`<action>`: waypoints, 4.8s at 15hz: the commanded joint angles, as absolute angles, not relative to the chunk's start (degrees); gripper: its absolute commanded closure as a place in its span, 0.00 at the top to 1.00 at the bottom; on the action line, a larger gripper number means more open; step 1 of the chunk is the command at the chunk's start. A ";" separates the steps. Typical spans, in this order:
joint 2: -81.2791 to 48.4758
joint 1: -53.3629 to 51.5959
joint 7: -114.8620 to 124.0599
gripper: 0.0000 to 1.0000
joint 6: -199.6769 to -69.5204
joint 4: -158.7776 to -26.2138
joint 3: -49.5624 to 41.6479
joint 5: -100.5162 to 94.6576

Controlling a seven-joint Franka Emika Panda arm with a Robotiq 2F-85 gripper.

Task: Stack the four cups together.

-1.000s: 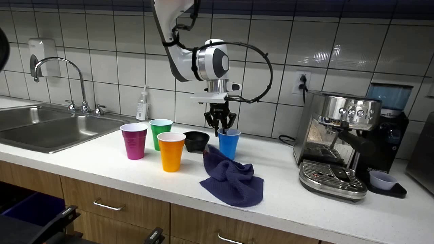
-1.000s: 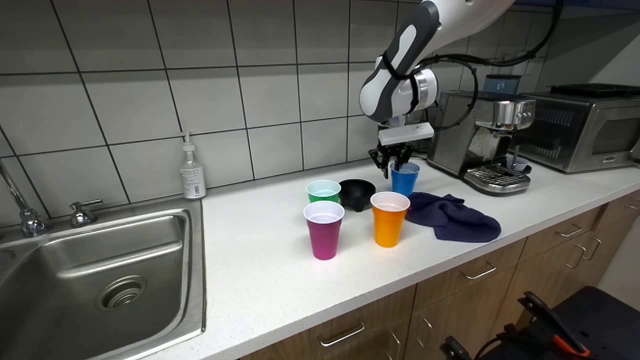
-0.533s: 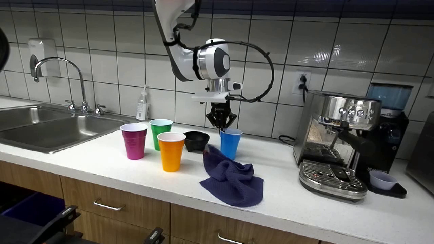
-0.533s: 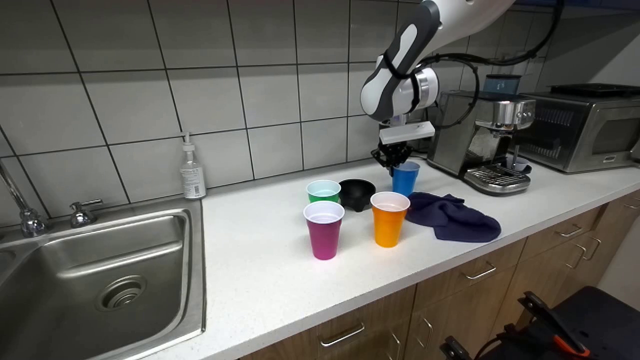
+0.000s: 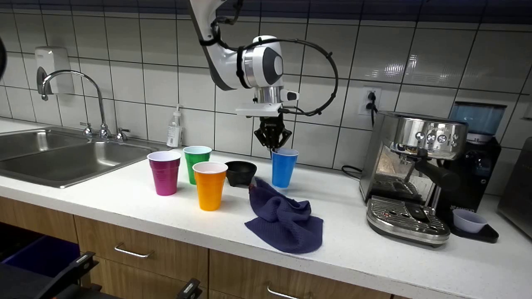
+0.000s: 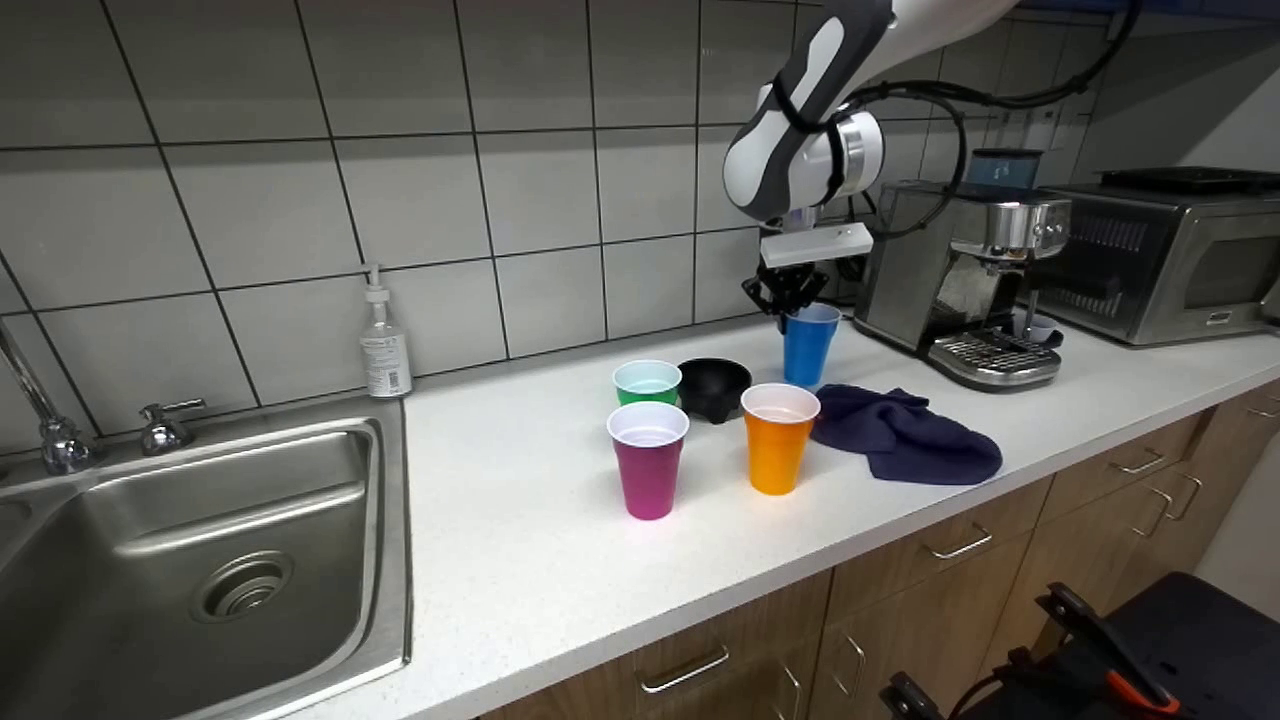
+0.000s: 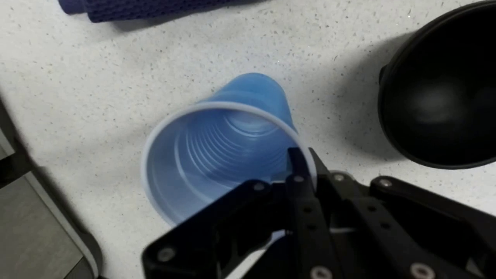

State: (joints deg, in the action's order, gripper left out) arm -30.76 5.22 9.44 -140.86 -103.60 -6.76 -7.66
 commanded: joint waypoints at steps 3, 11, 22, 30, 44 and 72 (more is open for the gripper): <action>-22.12 5.47 6.78 0.01 -141.63 -111.29 -6.64 -5.84; -9.38 5.21 5.86 0.01 -142.80 -124.02 -6.70 -6.25; 6.22 3.80 5.27 0.01 -142.97 -137.66 -4.88 -6.04; 13.21 1.15 3.69 0.01 -142.20 -143.18 -2.30 -4.40; 14.84 -2.05 2.77 0.01 -142.92 -147.26 0.59 -3.26; 6.93 -1.78 3.11 0.01 -145.36 -143.35 0.78 -3.46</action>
State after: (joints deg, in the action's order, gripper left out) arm 8.50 -2.20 4.30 -144.97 -145.05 0.37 -4.10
